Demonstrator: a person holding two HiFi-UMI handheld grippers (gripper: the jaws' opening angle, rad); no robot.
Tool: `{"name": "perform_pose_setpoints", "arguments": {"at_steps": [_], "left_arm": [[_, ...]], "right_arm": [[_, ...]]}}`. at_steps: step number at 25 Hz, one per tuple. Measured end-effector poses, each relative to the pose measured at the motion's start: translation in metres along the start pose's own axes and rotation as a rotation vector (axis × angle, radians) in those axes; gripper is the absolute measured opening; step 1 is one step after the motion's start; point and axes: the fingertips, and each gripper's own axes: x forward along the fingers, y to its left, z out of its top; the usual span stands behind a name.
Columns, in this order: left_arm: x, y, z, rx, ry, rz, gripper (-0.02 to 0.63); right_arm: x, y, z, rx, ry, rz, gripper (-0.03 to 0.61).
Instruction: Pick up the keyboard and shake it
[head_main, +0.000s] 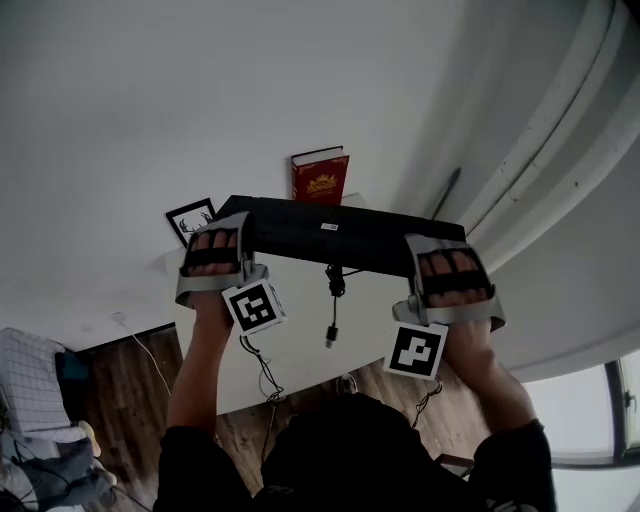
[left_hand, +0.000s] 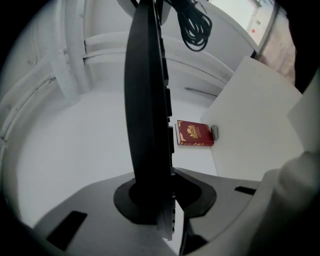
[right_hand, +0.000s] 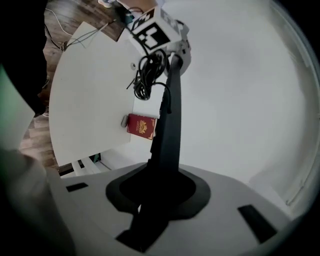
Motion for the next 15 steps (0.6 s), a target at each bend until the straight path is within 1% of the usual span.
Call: {"name": "perform_pose_setpoints", "arguments": {"at_steps": [4,7,10,12,13,15], "left_arm": [[-0.031,0.026,0.02,0.11,-0.03,0.081,0.074],[-0.053,0.036,0.027,0.141,-0.034,0.109,0.072],[-0.075,0.041,0.03,0.156,-0.033,0.108,0.072],[-0.092,0.041,0.032,0.168,-0.02,0.096,0.072],[-0.099,0.041,0.032,0.182,0.003,0.09,0.074],[-0.111,0.042,0.029,0.218,0.075,0.083,0.081]], "right_arm": [[0.037,0.018,-0.029,0.055,0.02,0.044,0.109],[0.067,0.016,-0.034,0.092,-0.007,0.032,0.112],[0.102,0.002,-0.03,0.072,-0.053,-0.042,0.112],[0.121,-0.01,-0.021,0.059,-0.112,-0.088,0.112],[0.13,-0.016,-0.014,0.057,-0.159,-0.114,0.112],[0.146,-0.024,0.004,0.055,-0.266,-0.165,0.107]]}}
